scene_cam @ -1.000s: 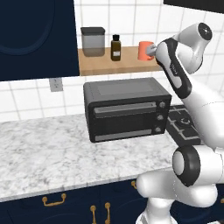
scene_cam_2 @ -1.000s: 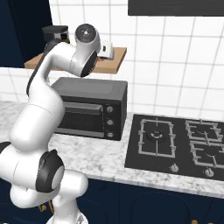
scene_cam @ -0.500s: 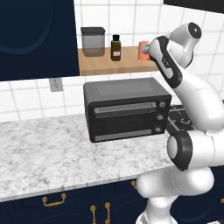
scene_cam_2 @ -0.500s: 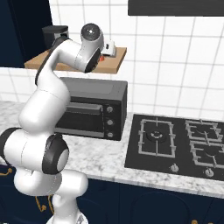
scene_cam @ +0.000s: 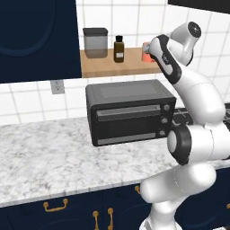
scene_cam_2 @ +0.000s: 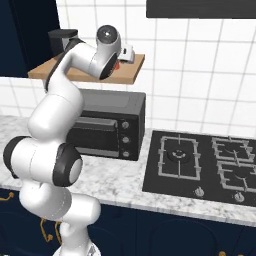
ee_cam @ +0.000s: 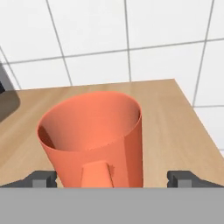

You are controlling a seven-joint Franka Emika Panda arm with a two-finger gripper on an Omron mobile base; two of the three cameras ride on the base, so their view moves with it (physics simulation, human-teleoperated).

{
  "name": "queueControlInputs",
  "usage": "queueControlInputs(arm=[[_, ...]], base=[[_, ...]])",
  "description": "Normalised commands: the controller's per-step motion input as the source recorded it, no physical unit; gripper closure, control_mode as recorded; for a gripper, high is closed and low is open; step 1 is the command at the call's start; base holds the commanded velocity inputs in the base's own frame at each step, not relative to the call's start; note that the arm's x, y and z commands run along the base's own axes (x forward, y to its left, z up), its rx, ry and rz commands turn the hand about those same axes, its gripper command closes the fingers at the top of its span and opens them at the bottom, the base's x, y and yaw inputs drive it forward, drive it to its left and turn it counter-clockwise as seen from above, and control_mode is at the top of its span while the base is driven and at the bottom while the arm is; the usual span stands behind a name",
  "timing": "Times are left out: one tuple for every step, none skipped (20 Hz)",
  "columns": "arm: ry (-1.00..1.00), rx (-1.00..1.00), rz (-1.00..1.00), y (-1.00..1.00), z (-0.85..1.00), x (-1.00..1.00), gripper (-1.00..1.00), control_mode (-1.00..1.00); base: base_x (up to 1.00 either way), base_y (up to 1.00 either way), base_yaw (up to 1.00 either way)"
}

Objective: Gather all objects into one cabinet and sort the glasses and bowls to opposite sides.

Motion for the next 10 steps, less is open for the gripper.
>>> queueControlInputs(arm=[[0.0, 0.0, 0.0, 0.0, -0.07, 0.14, -1.0, -1.0], [0.0, 0.0, 0.0, 0.0, -0.09, 0.08, -1.0, -1.0], [0.0, 0.0, 0.0, 0.0, -0.03, 0.06, -1.0, -1.0], [0.0, 0.0, 0.0, 0.0, 0.0, 0.0, -1.0, -1.0], [0.0, 0.0, 0.0, 0.0, 0.0, 0.0, -1.0, -1.0], [0.01, 0.0, 0.0, 0.0, 0.0, 0.0, -1.0, -1.0], [0.0, 0.0, 0.0, 0.0, 0.0, 0.0, -1.0, -1.0], [0.0, 0.0, 0.0, 0.0, 0.0, 0.0, -1.0, -1.0], [0.0, 0.0, 0.0, 0.0, 0.0, 0.0, -1.0, -1.0], [0.0, 0.0, 0.0, 0.0, 0.0, 0.0, -1.0, -1.0]], base=[[0.0, 0.0, 0.0], [0.0, 0.0, 0.0], [0.0, 0.0, 0.0], [0.0, 0.0, 0.0], [0.0, 0.0, 0.0], [0.0, 0.0, 0.0], [0.0, 0.0, 0.0], [0.0, 0.0, 0.0], [0.0, 0.0, 0.0], [0.0, 0.0, 0.0]])
